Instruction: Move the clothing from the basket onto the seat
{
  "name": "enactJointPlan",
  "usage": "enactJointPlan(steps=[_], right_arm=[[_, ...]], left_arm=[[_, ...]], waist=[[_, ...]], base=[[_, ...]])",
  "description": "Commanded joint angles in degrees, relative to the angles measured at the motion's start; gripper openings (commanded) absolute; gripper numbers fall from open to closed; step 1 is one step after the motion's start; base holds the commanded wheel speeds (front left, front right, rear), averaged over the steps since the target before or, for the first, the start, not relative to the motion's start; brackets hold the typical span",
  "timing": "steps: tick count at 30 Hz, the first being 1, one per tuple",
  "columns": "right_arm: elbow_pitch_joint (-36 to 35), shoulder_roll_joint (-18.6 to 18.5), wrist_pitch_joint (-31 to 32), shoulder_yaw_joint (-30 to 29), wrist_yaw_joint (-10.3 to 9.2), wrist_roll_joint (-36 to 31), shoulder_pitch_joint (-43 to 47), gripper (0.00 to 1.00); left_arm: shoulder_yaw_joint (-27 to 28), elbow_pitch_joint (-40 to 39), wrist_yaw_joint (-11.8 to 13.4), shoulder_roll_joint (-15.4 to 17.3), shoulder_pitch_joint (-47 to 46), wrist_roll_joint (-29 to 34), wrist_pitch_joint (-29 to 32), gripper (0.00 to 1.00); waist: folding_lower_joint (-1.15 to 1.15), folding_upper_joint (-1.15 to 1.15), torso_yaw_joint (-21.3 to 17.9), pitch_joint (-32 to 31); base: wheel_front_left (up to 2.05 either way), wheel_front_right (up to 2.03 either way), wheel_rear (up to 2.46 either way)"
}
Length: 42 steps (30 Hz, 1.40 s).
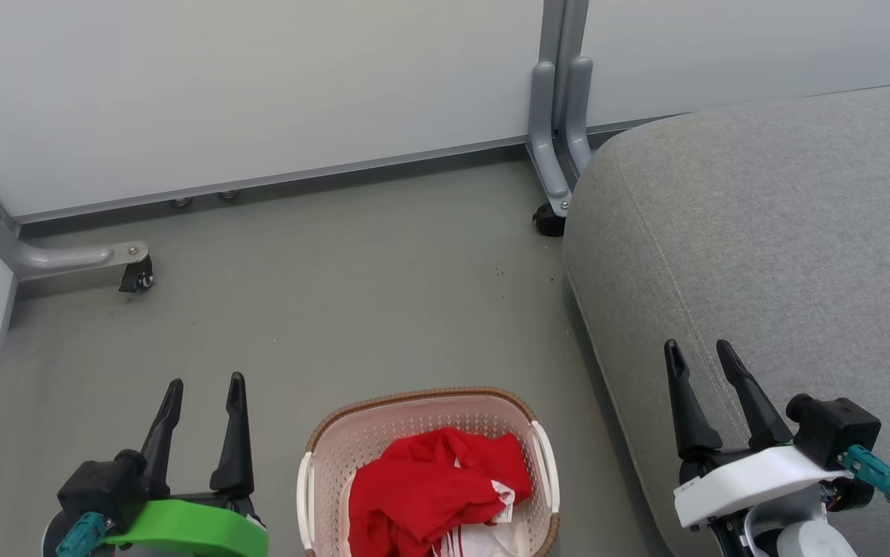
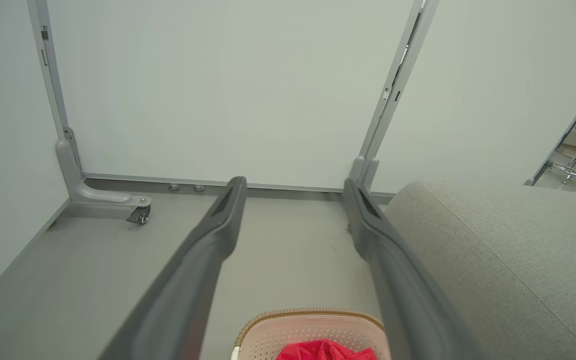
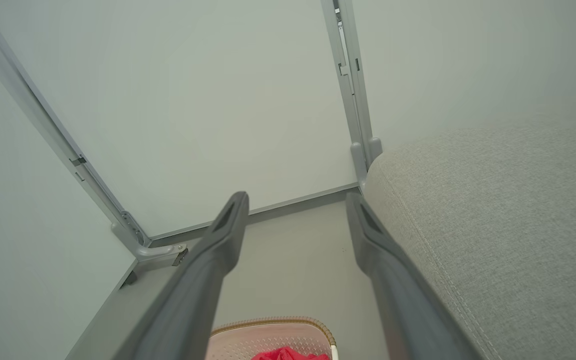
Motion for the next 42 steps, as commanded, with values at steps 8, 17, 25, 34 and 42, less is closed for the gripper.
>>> enactJointPlan(steps=[8,17,25,34,42], right_arm=[[-0.9,-0.3,-1.6,-0.6,0.01,-4.4,0.8,1.00],[-1.5,-0.3,-2.7,0.1,0.02,-9.5,1.3,1.00],[-1.7,-0.3,-3.6,0.5,0.02,-13.2,1.9,1.00],[-1.6,-0.4,-4.6,1.0,0.01,-16.9,2.3,1.00],[-2.0,-0.4,-5.3,1.3,0.01,-20.1,2.7,1.00]], left_arm=[[-0.3,-0.7,-0.3,0.7,1.0,5.4,-1.5,1.00],[-0.8,-1.1,-0.4,0.6,1.7,10.3,-2.6,1.00],[-0.4,-0.9,-0.5,0.1,2.5,13.3,-3.4,1.00],[-0.3,-0.5,-1.4,-0.9,3.0,17.3,-4.4,1.00],[0.0,-0.6,-2.2,-1.2,3.2,20.8,-5.2,1.00]], waist=[[0.00,0.00,-0.3,-0.2],[0.00,0.00,-0.4,-0.4],[0.00,0.00,-0.5,-0.8],[0.00,0.00,-0.5,-0.7],[0.00,0.00,-0.4,-0.4]], base=[[0.00,0.00,0.00],[0.00,0.00,0.00],[0.00,0.00,0.00],[0.00,0.00,0.00],[0.00,0.00,0.00]])
